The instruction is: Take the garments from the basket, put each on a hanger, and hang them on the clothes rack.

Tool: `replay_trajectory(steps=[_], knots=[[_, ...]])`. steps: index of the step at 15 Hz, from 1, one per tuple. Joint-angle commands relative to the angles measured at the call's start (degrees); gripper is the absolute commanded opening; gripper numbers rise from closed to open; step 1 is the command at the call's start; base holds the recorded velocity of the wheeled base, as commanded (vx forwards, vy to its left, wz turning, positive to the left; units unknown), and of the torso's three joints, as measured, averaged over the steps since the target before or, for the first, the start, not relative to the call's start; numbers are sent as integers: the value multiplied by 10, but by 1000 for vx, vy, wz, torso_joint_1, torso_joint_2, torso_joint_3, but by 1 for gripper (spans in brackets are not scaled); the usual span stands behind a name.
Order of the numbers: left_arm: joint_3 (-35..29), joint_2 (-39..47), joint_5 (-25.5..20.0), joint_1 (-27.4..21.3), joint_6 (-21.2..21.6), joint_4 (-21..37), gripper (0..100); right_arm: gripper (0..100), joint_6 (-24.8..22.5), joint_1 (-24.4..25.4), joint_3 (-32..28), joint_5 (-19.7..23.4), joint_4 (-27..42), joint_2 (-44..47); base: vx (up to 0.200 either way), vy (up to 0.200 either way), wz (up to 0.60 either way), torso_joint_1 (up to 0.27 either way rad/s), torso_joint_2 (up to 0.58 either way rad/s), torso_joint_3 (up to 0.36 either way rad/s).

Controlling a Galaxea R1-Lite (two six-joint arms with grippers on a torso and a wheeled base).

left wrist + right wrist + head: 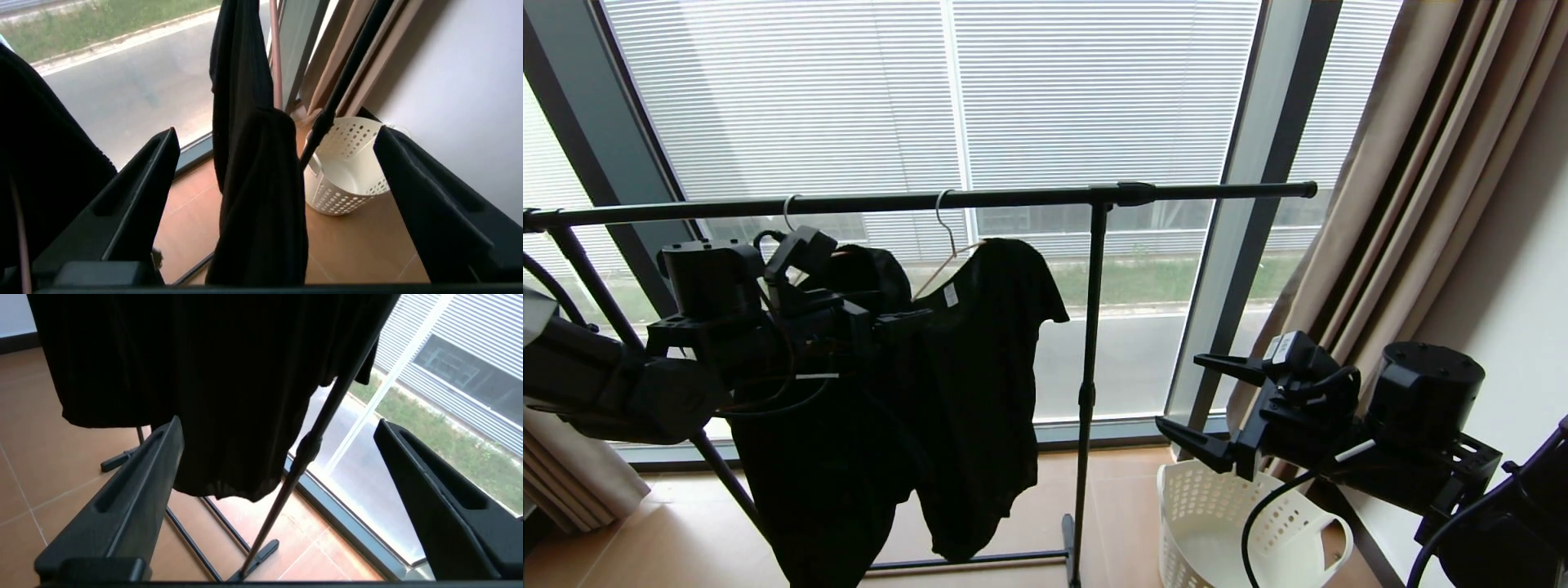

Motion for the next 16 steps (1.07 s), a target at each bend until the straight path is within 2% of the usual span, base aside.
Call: replay_trajectory(steps=[1,6,10,14,15,16], knots=[[24,-3,0,-3,-2,-19,100,100,0,-1,0,1,0,1,0,0,0,0,0,0],[105,-57,1,-5,-2,-15,100,100,-2,0,9,1,-16,-17,0,0,0,0,0,0],[198,-145,1,0,-1,-15,100,100,-4,8,68,-3,-26,-97,0,0,0,0,0,0],[293,-237,1,10,2,-15,100,100,-5,48,192,-63,-27,-201,0,0,0,0,0,0],[348,-283,1,18,9,-15,100,100,-4,69,233,-107,-15,-260,0,0,0,0,0,0],[385,-319,1,19,13,-15,100,100,-3,88,233,-141,39,-316,0,0,0,0,0,0]])
